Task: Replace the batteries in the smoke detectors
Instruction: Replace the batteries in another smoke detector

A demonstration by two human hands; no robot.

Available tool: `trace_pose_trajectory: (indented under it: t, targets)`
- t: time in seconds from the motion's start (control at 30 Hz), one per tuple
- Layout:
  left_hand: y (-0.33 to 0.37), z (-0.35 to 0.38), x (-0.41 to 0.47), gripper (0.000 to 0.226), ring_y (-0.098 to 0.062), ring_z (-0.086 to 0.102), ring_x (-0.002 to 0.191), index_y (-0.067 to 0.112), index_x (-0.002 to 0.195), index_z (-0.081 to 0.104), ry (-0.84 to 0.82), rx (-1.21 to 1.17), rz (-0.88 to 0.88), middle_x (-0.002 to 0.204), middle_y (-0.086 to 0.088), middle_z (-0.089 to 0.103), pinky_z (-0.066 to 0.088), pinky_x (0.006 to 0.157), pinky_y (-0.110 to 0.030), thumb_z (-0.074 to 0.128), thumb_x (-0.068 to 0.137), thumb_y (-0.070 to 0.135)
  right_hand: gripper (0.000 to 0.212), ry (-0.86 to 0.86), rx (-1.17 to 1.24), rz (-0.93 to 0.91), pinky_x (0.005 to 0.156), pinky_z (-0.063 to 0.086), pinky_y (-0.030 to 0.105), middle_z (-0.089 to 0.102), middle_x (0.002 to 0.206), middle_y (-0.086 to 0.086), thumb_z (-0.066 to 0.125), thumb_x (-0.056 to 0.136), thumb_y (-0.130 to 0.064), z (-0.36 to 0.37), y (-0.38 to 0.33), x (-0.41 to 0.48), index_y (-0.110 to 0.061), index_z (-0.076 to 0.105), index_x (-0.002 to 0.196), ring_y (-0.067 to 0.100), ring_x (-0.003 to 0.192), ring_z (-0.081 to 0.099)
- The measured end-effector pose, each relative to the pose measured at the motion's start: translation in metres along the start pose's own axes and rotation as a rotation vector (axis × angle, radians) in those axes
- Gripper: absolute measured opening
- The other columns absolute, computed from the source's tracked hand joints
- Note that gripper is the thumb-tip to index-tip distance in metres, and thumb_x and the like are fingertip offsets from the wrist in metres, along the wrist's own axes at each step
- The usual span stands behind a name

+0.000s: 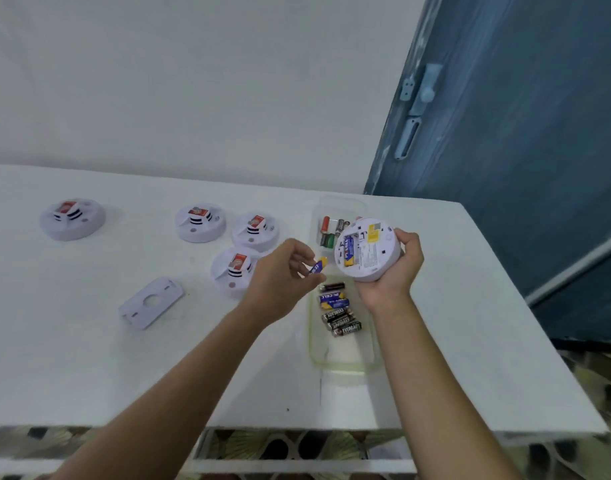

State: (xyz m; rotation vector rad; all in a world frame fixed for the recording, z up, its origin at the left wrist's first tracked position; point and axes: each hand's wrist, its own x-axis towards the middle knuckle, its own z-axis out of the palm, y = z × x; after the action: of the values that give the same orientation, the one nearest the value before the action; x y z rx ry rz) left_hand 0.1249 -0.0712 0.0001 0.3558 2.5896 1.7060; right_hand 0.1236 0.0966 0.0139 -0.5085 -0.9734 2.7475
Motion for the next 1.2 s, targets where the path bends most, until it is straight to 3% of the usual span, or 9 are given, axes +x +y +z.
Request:
trace_pose_trajectory:
  t: [0.13,0.4,0.5,0.63,0.77,0.9,1.03,1.13,1.2]
  targets:
    - [0.004,0.026,-0.002,0.010,0.003,0.057,0.064,0.016,0.087,0.068,-0.095,0.251,0.119,0.077,0.008,0.065,0.044,0.067,-0.016,0.076,0.081,0.015,0.047,0.045,-0.006,-0.035,0.082,0.046,0.035,0.061,0.110,0.014,0.050,0.079,-0.038,-0.019,-0.019,-0.001,-0.009,0.062,0.114,0.028,0.098,0.059]
    - [0.005,0.044,-0.022,0.015,0.001,0.056,0.071,0.019,0.093,0.070,-0.421,0.387,0.356,0.082,0.013,0.064,0.042,0.067,-0.006,0.074,0.078,0.019,0.044,0.032,0.020,-0.021,0.075,0.049,0.031,0.066,0.105,0.012,0.041,0.088,-0.037,-0.038,-0.033,-0.005,-0.006,0.066,0.107,0.027,0.093,0.061]
    - [-0.002,0.046,-0.026,0.012,-0.005,0.054,0.075,0.017,0.091,0.071,-0.427,0.429,0.413,0.087,0.008,0.067,0.043,0.071,-0.012,0.074,0.080,0.021,0.044,0.018,0.010,-0.010,0.074,0.048,0.031,0.065,0.105,0.011,0.041,0.088,-0.038,-0.040,-0.032,-0.007,-0.008,0.067,0.105,0.026,0.092,0.060]
    - [-0.005,0.047,-0.027,0.015,-0.005,0.048,0.073,0.015,0.087,0.071,-0.452,0.482,0.431,0.084,0.006,0.061,0.034,0.067,-0.007,0.077,0.080,0.026,0.043,0.028,0.002,0.022,0.076,0.047,0.031,0.062,0.109,0.011,0.043,0.086,-0.039,-0.041,-0.029,-0.011,-0.009,0.061,0.112,0.026,0.096,0.058]
    - [-0.002,0.044,-0.027,0.016,-0.009,0.054,0.073,0.016,0.088,0.071,-0.307,0.437,0.355,0.081,0.005,0.062,0.042,0.068,-0.018,0.073,0.084,0.032,0.048,0.018,-0.007,0.041,0.078,0.046,0.033,0.059,0.112,0.012,0.051,0.076,-0.041,-0.040,-0.023,-0.016,-0.011,0.058,0.113,0.028,0.100,0.055]
    - [0.013,0.038,-0.019,0.022,-0.002,0.053,0.078,0.018,0.106,0.070,0.010,0.328,0.380,0.091,0.008,0.062,0.037,0.070,-0.005,0.073,0.084,0.021,0.052,-0.001,-0.055,0.095,0.080,0.046,0.036,0.060,0.111,0.015,0.054,0.073,-0.043,-0.039,-0.020,-0.020,-0.011,0.062,0.113,0.031,0.100,0.055]
    - [0.031,0.036,-0.012,0.041,0.002,0.052,0.091,0.020,0.118,0.068,-0.023,0.307,0.384,0.112,0.008,0.062,0.042,0.074,-0.002,0.078,0.079,0.027,0.042,-0.080,-0.102,0.166,0.067,0.048,0.030,0.065,0.094,0.014,0.045,0.085,-0.039,-0.036,-0.022,-0.026,-0.009,0.067,0.104,0.027,0.082,0.061]
    - [0.038,0.034,-0.010,0.049,-0.001,0.057,0.088,0.017,0.119,0.068,-0.094,0.366,0.364,0.112,0.004,0.065,0.044,0.074,-0.003,0.081,0.075,0.031,0.043,-0.117,-0.135,0.162,0.068,0.050,0.031,0.063,0.093,0.014,0.047,0.084,-0.038,-0.033,-0.023,-0.029,-0.008,0.063,0.110,0.027,0.081,0.061]
    - [0.042,0.031,-0.010,0.048,-0.006,0.062,0.087,0.015,0.117,0.069,-0.111,0.410,0.355,0.110,0.003,0.067,0.047,0.075,-0.009,0.082,0.074,0.032,0.038,-0.118,-0.154,0.162,0.067,0.050,0.030,0.064,0.089,0.013,0.046,0.085,-0.037,-0.031,-0.024,-0.031,-0.009,0.065,0.102,0.026,0.077,0.061]
